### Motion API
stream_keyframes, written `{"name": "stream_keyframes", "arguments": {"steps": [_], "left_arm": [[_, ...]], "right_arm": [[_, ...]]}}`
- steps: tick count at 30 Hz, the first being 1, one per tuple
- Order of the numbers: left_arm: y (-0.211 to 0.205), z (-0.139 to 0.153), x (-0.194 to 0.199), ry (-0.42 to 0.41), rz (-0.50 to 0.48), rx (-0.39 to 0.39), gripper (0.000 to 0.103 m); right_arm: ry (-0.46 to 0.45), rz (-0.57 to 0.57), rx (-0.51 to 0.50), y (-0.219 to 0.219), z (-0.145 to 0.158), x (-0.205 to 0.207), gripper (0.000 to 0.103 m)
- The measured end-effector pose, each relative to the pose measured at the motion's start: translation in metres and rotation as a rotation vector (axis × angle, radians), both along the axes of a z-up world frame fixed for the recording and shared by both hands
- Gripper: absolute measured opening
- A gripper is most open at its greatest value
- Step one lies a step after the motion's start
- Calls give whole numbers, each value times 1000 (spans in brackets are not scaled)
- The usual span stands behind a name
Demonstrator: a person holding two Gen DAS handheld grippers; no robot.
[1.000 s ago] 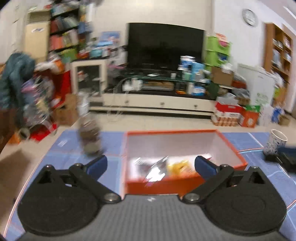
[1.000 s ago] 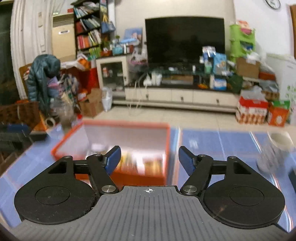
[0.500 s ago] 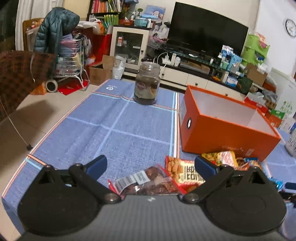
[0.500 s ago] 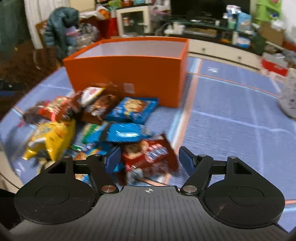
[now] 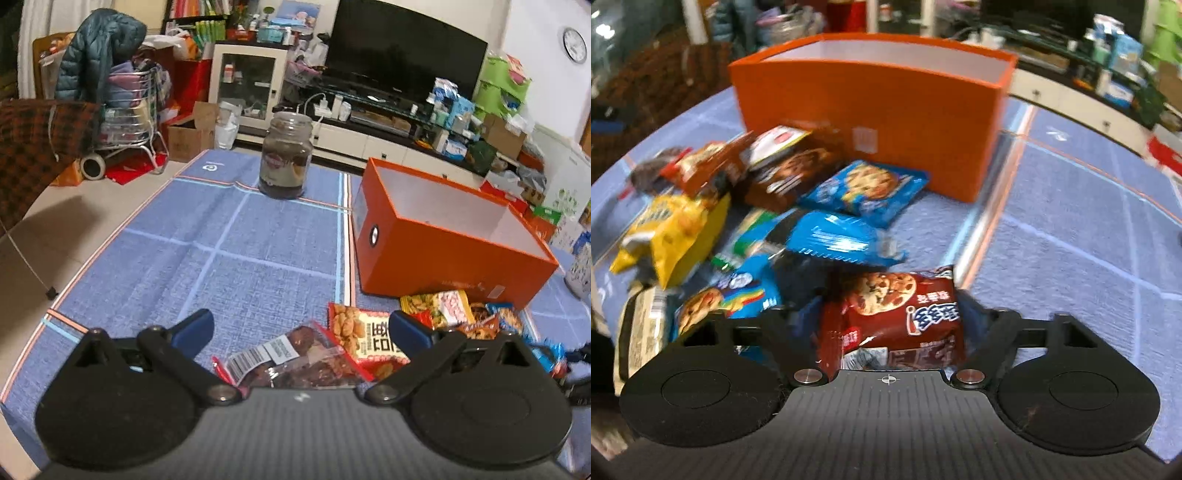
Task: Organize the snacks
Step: 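Grasp the clear brown-cookie bag with the left gripper while the right grasps a brown cookie pack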
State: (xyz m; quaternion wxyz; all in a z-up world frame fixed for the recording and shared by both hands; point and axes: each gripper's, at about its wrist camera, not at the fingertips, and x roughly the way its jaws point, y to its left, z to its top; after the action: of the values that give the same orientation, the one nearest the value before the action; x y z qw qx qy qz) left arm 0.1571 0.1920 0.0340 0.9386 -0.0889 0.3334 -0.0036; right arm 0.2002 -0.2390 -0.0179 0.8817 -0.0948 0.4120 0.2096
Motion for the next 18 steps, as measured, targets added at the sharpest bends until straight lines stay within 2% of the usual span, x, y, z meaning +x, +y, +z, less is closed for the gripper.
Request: {"name": "stream_keyframes", "arguments": {"steps": [4, 7, 12, 14, 16, 18], "left_arm": [[2, -5, -1, 31, -6, 5, 100], [-8, -8, -4, 38, -89, 17, 100], [-52, -7, -15, -31, -333, 199, 100], [-60, -10, -20, -42, -440, 288, 100], [-55, -13, -25, -93, -543, 384, 100], [-36, -22, -19, -105, -627, 357, 100]], "right_arm": [[19, -87, 1, -14, 1, 3, 56], [30, -140, 2, -21, 1, 5, 56], [27, -138, -1, -20, -1, 7, 59], [26, -134, -1, -20, -1, 7, 60], [27, -129, 0, -21, -1, 6, 61], [28, -124, -1, -20, -1, 5, 62]]}}
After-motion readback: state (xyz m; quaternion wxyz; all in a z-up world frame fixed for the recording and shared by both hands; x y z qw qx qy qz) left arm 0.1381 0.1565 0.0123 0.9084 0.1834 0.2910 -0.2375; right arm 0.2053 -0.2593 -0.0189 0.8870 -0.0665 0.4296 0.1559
